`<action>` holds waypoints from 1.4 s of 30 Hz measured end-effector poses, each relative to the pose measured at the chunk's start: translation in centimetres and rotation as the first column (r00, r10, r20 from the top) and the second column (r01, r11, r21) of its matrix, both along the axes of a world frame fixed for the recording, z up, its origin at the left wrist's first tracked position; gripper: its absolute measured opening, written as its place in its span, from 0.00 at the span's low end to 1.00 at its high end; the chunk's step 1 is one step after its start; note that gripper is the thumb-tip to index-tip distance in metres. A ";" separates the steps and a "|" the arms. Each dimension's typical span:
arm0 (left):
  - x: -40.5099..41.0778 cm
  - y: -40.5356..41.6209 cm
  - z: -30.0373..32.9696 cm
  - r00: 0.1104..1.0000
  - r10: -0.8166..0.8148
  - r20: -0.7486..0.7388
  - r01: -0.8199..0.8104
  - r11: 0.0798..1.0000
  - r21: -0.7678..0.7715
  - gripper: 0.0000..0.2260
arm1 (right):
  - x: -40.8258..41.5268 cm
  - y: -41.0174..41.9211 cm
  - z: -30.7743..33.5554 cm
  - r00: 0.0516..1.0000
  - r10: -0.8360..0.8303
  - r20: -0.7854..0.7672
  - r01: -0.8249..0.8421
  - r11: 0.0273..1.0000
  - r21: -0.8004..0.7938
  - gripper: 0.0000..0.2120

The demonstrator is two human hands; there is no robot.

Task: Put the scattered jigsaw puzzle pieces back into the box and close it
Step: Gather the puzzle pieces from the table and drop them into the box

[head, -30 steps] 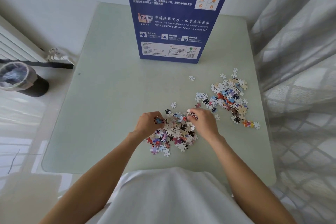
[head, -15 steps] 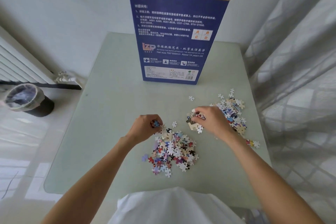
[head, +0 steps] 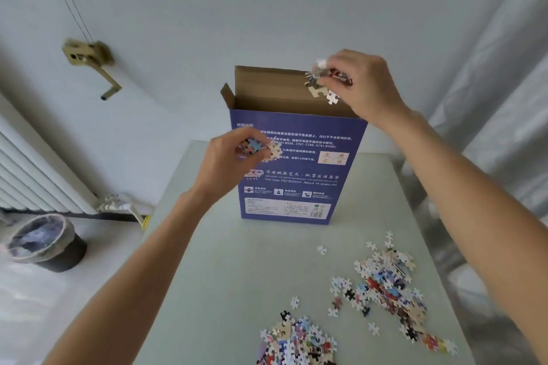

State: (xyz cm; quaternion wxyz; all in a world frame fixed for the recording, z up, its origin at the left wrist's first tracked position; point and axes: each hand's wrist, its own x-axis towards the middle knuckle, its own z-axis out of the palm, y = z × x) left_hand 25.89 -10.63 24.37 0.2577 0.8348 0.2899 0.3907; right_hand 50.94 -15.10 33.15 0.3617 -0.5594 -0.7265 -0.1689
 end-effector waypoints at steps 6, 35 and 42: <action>2.9 3.2 5.5 0.979 0.017 0.201 -0.070 0.964 0.257 0.05 | 1.3 3.3 -3.2 0.932 0.116 0.345 -0.055 0.982 -0.180 0.07; 8.0 9.2 2.8 0.861 -0.031 -0.507 0.221 0.922 0.319 0.11 | 1.1 2.1 -5.6 0.995 -0.025 -0.096 0.002 0.972 -0.234 0.13; 7.1 7.9 2.6 0.850 0.027 -0.526 0.262 0.845 0.466 0.14 | 0.1 0.1 -8.0 0.988 -0.157 -0.004 0.156 0.985 -0.075 0.09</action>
